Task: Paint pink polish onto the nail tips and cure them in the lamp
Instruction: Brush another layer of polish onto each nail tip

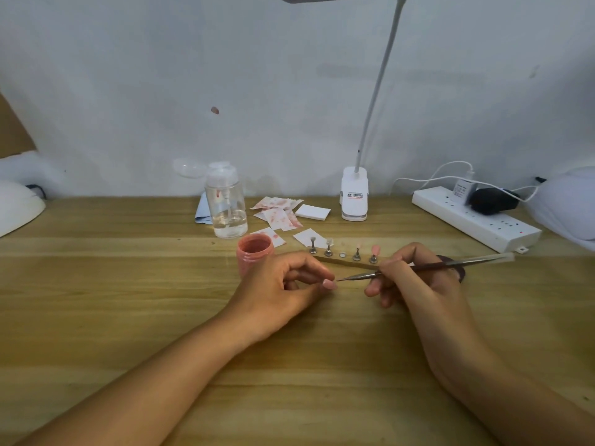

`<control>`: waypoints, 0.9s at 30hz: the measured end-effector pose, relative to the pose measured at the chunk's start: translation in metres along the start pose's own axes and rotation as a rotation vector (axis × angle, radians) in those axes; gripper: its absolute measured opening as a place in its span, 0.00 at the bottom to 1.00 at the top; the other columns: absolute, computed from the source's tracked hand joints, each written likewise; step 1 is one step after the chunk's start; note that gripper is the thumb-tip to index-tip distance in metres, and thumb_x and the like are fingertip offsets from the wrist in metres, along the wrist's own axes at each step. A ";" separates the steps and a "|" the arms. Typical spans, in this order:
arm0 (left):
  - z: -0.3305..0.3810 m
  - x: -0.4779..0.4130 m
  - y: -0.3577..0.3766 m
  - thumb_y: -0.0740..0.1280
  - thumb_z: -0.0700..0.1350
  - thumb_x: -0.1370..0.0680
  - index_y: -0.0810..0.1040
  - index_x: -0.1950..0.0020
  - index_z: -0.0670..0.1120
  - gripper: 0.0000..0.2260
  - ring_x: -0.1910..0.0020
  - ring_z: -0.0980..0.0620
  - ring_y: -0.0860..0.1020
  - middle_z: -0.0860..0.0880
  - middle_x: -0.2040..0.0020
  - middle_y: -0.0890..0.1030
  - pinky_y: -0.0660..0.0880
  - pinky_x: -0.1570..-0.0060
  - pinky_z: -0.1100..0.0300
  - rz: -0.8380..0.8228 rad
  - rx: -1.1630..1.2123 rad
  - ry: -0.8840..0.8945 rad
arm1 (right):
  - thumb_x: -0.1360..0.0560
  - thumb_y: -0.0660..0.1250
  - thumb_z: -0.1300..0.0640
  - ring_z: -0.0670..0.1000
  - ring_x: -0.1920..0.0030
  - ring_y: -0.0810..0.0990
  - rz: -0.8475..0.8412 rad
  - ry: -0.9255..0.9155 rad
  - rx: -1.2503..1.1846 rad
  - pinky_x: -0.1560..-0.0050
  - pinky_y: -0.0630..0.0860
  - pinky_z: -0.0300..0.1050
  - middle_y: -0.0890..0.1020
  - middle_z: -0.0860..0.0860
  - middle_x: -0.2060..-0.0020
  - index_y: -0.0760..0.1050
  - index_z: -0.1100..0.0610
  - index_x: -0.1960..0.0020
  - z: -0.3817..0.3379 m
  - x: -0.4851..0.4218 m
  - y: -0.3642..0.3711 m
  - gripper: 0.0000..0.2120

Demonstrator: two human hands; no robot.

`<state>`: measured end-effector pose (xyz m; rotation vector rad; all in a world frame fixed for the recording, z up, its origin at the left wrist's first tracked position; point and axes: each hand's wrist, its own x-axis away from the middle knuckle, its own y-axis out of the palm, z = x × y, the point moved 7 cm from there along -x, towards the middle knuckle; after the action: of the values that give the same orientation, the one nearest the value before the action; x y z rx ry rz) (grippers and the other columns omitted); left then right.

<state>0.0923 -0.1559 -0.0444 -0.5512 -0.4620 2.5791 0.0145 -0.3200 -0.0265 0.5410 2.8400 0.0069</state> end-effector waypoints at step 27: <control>0.001 0.000 0.000 0.75 0.46 0.27 0.83 0.55 0.51 0.03 0.59 0.63 0.81 0.57 0.57 0.86 0.68 0.66 0.72 -0.007 -0.019 0.003 | 0.23 0.63 0.63 0.46 0.71 0.75 0.030 -0.011 0.026 0.69 0.73 0.34 0.81 0.54 0.73 0.72 0.62 0.61 0.001 -0.001 -0.002 0.08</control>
<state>0.0916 -0.1557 -0.0437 -0.5594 -0.4873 2.5689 0.0146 -0.3222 -0.0276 0.5867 2.8244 -0.0276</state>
